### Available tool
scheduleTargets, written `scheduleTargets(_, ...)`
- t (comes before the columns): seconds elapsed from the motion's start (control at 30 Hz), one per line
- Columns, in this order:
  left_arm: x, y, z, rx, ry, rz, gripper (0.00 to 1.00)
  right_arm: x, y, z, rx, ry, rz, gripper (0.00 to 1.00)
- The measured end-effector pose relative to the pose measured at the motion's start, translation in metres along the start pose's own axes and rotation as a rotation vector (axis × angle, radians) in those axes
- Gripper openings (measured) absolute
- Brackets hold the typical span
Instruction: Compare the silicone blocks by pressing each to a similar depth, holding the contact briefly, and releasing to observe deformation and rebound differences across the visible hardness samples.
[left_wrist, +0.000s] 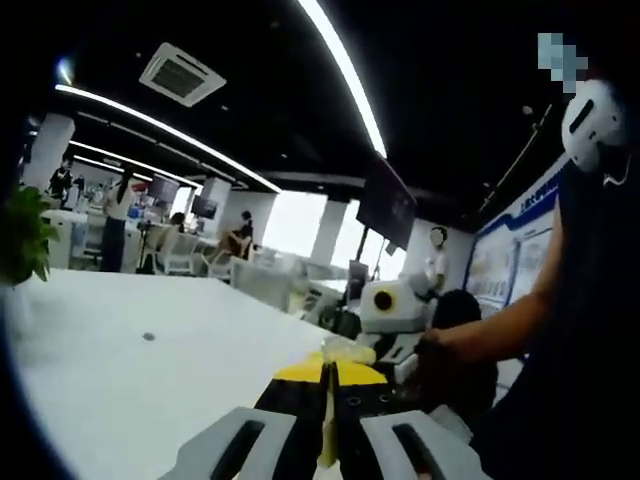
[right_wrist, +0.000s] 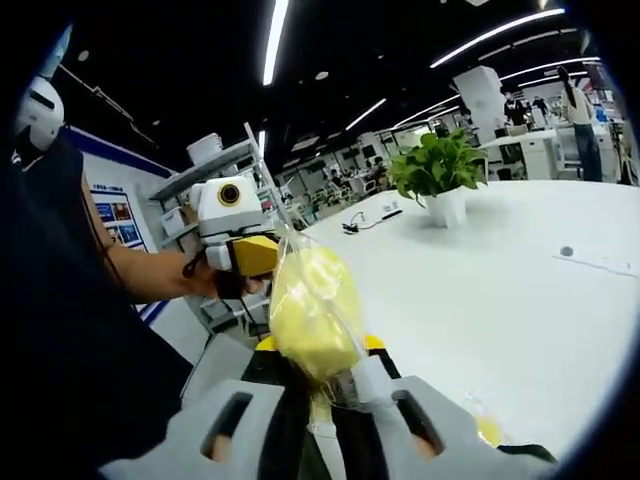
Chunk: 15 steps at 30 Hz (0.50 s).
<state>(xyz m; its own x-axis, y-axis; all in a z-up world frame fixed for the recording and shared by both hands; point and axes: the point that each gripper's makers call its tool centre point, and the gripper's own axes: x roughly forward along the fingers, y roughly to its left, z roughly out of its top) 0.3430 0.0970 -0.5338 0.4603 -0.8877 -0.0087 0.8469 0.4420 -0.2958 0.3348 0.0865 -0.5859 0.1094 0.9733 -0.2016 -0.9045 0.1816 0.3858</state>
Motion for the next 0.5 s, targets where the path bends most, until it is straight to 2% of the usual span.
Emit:
scheduleTargets(0.1,0.0004,-0.0016,-0.0010,0.002,0.005,-0.007,0.00,-0.0009,0.0005,-0.0013,-0.006,0.004,0.001,0.02)
scheduleTargets(0.27,0.0017,-0.0019,-0.0022,-0.043,0.000,0.000,0.00,-0.0021,-0.0003,-0.0017,-0.004,0.006,-0.002,0.02)
scheduleTargets(0.5,0.0015,0.0006,-0.0017,-0.029,0.003,0.013,0.00,-0.0004,-0.0018,-0.0013,0.009,0.004,-0.012,0.03)
